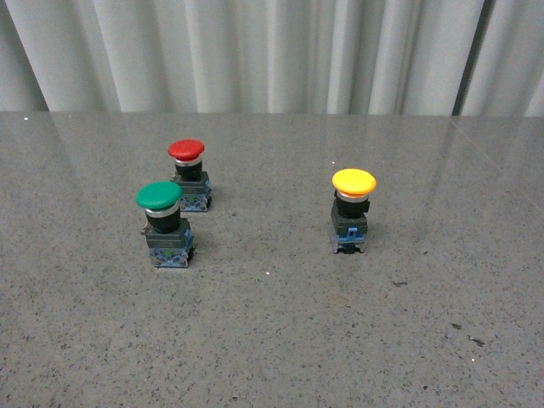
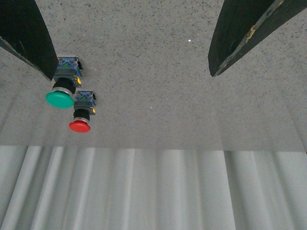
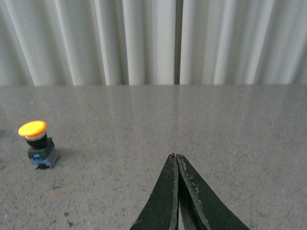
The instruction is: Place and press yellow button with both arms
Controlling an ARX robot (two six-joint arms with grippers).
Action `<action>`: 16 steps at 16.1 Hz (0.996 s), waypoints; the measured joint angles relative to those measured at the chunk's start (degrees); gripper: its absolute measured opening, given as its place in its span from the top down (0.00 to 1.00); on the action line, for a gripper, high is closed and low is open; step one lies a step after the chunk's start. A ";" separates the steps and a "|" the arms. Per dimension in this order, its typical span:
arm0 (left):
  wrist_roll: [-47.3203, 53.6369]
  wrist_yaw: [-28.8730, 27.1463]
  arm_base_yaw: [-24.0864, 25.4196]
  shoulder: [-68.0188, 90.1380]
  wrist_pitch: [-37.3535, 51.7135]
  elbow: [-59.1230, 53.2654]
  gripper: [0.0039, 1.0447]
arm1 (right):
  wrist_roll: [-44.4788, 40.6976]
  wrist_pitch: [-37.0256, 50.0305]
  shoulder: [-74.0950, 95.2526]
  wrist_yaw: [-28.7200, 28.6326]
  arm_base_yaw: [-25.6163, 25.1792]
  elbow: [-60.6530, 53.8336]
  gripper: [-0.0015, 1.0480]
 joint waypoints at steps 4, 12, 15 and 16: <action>0.00 0.00 0.00 0.00 0.00 0.00 0.06 | 0.00 -0.87 -1.22 -0.02 0.00 -0.79 0.98; 0.00 0.00 0.00 0.00 0.00 0.00 0.06 | -0.02 -12.50 -12.63 0.00 0.00 -0.74 0.98; 0.00 0.00 0.00 0.00 0.00 0.02 0.06 | -0.02 -12.50 -12.63 0.00 0.00 -0.72 0.76; 0.00 0.00 0.00 0.00 0.00 0.00 0.06 | -0.04 -12.50 -12.63 0.00 0.00 -0.74 0.63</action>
